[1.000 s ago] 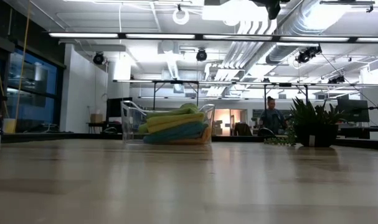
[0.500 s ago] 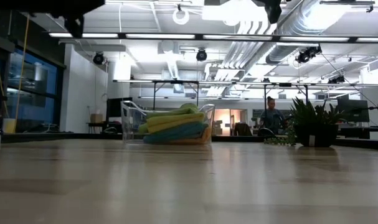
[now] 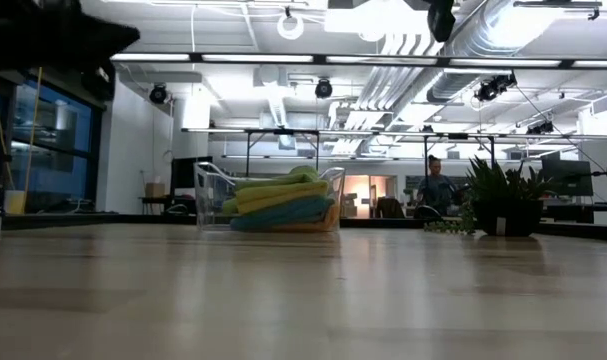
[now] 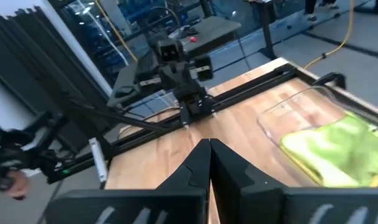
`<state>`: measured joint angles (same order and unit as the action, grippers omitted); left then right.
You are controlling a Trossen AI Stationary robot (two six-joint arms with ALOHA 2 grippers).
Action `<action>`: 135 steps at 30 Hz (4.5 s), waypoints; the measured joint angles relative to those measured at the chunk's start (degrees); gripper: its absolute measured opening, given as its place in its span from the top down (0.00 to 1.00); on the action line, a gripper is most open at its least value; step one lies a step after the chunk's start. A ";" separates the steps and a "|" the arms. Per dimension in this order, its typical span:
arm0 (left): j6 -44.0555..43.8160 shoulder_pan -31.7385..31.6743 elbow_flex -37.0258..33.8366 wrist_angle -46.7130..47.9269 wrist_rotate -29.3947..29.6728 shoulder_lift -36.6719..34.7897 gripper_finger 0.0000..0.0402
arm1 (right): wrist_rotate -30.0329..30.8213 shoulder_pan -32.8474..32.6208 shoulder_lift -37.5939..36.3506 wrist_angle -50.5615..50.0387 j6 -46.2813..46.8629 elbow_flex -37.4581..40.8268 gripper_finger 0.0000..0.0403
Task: Fold microfiber towels
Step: Return to Home Position
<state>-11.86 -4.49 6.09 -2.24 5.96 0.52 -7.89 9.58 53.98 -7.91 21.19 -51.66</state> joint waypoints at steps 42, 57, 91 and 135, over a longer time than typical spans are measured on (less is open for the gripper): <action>-5.99 -1.57 -5.30 -0.46 2.20 2.80 1.00 | -0.81 -5.18 -52.78 10.09 -3.56 51.08 1.00; -5.98 -1.55 -5.36 -0.58 2.22 2.85 1.00 | 5.10 -5.25 -50.29 9.12 -7.69 51.10 1.00; -5.98 -1.55 -5.38 -0.59 2.05 2.85 1.00 | 5.10 -5.25 -50.27 9.12 -4.72 51.15 1.00; -5.98 -1.56 -5.40 -0.59 2.14 2.85 0.99 | 5.10 -5.22 -50.27 9.15 -4.72 51.17 1.00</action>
<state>-17.85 -6.05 0.69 -2.83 8.10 3.38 -2.79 4.36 3.70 1.23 16.47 -0.49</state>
